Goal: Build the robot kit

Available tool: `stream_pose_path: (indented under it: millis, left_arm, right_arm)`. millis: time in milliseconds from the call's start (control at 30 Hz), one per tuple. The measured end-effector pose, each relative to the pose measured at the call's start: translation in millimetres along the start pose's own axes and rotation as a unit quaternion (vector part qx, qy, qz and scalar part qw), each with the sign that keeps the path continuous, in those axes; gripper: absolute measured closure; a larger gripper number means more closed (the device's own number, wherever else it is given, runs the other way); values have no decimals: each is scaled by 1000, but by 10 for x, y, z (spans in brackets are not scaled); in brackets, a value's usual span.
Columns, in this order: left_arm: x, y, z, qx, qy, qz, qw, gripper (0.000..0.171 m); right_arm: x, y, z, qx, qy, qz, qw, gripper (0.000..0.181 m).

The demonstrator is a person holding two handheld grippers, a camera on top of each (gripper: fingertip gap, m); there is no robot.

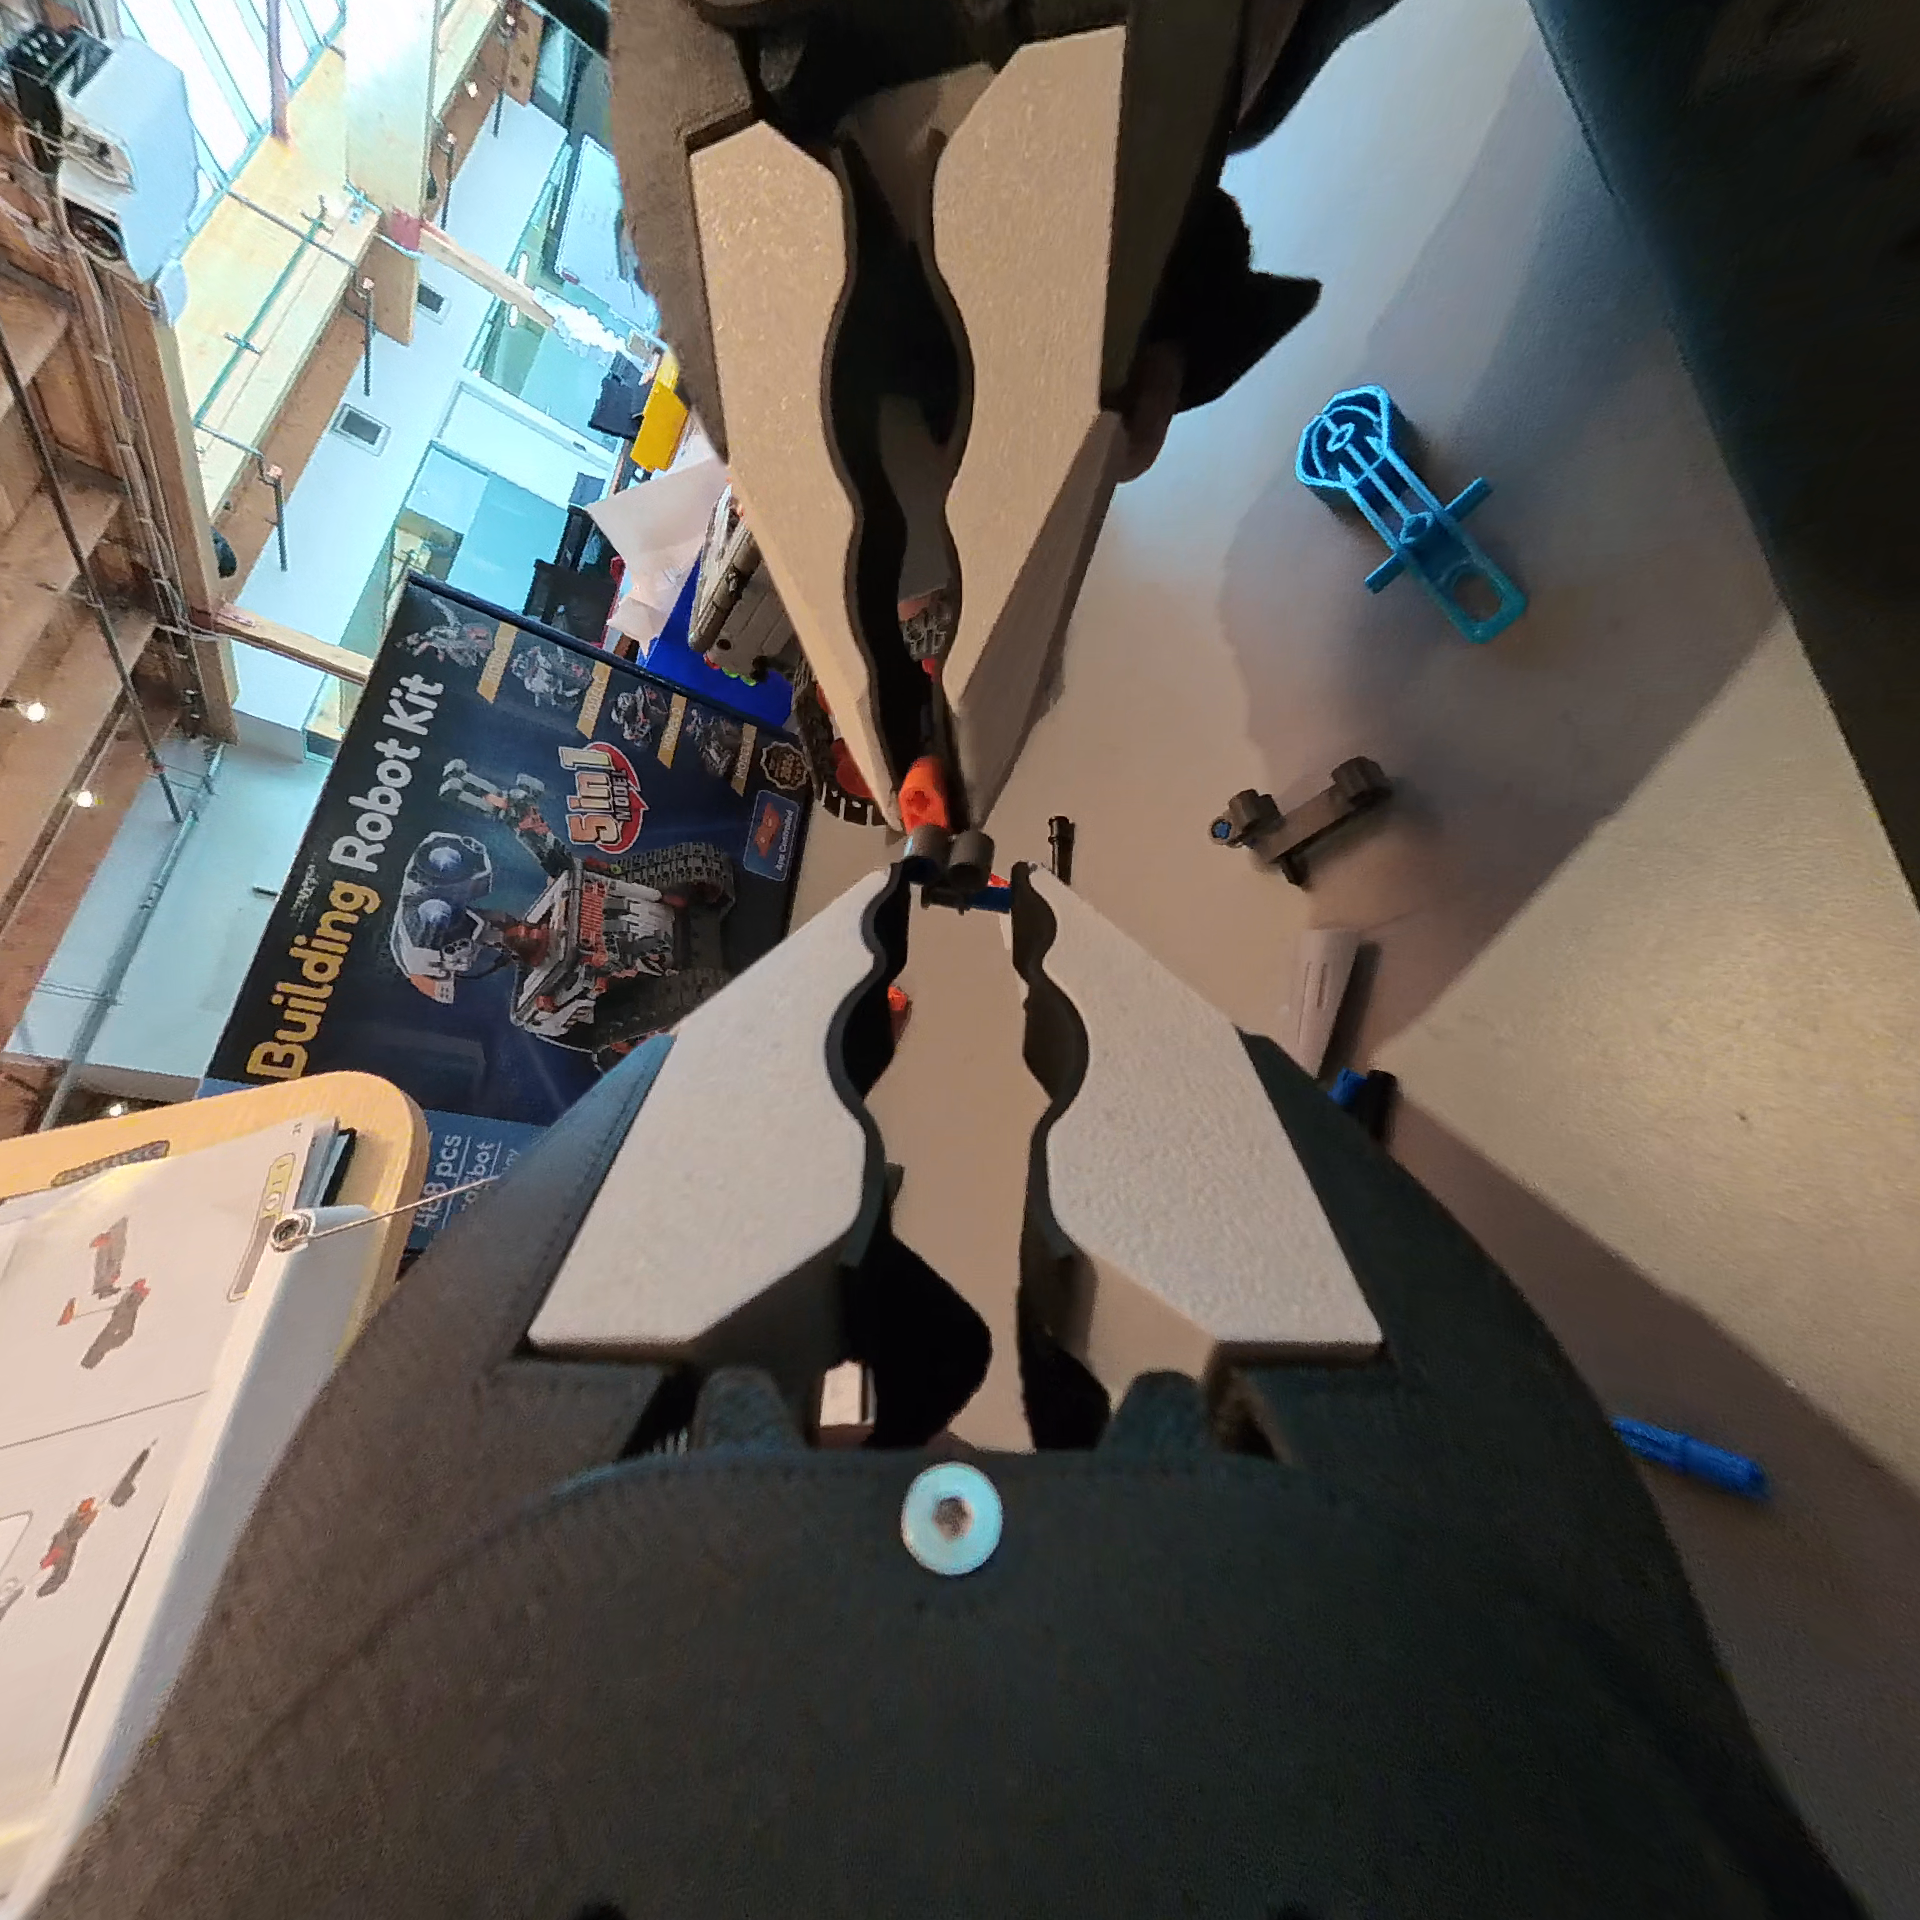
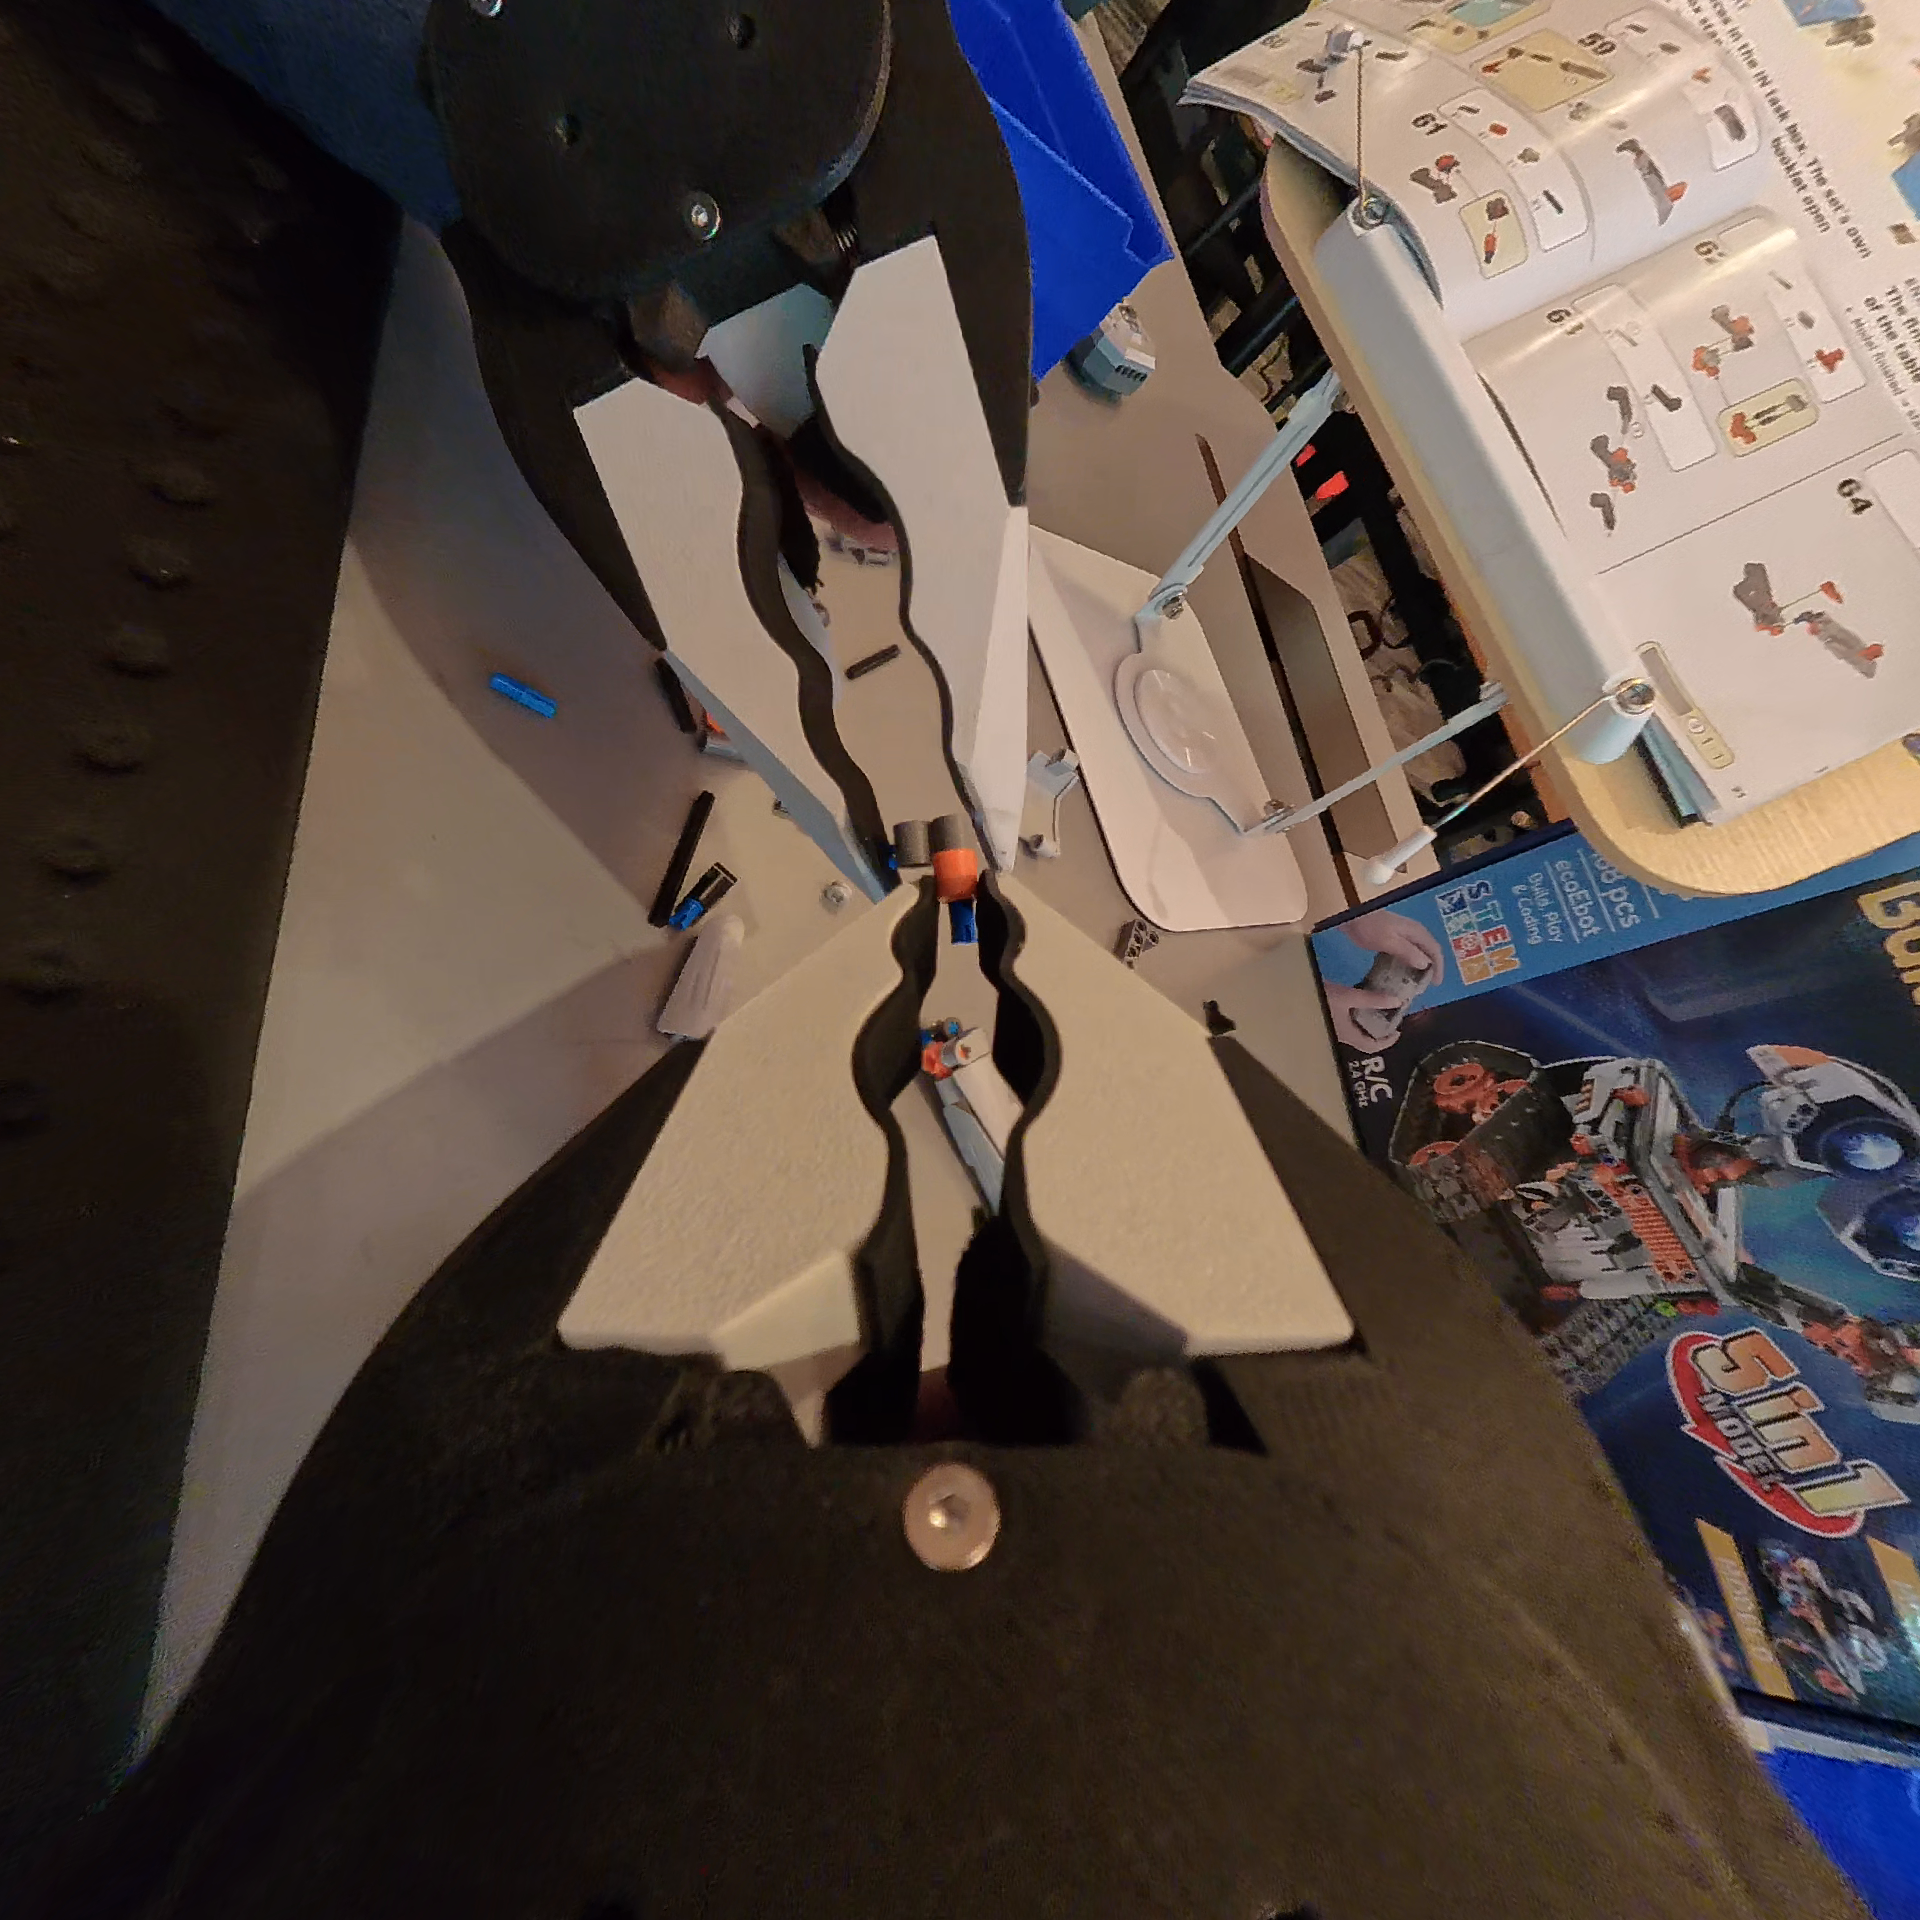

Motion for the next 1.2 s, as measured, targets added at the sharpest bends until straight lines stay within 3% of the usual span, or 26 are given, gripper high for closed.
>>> stream_pose_path:
  millis: [133, 267, 400, 500, 667, 767, 867, 1000, 1100, 1200]
  left_arm:
    - [73, 36, -36, -22, 83, -21, 996, 152]
    - [202, 114, -28, -94, 202, -47, 974, 148]
    - [223, 70, -46, -119, 288, -87, 946, 150]
    - [205, 39, -60, -130, 318, -115, 932, 156]
    - [204, 35, -82, -128, 314, -109, 935, 156]
    - [186, 28, -126, -110, 306, -114, 939, 157]
    - [145, 27, -156, -85, 303, -134, 940, 157]
    - [45, -33, -177, -48, 282, -160, 945, 157]
    - [15, -63, -191, -42, 283, -171, 943, 156]
    - [-2, -76, -204, -42, 287, -178, 940, 156]
  right_arm:
    - [-34, 26, -1, 3, 47, -46, 998, 176]
    - [12, 31, 11, 6, 118, -81, 990, 176]
    - [57, 30, 28, 2, 159, -98, 982, 176]
    - [104, 14, 37, 3, 192, -108, 976, 176]
    - [120, -8, 29, 1, 206, -115, 972, 176]
    - [84, 21, 11, 1, 160, -89, 983, 162]
    - [24, 92, -144, 33, 41, 23, 998, 152]
    - [85, 126, -380, 65, -36, 152, 986, 130]
    - [194, 52, -509, 104, -52, 200, 973, 128]
    - [265, -16, -602, 130, -52, 215, 967, 145]
Point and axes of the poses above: each gripper's, where its closed fingertips meet, y back along the fingers, z out of its top, x = y × z across the jaws, the point moved 8 cm from there along y, back along the fingers, and after that the axes turned 12 degrees about -z, right-handed, at the moved point
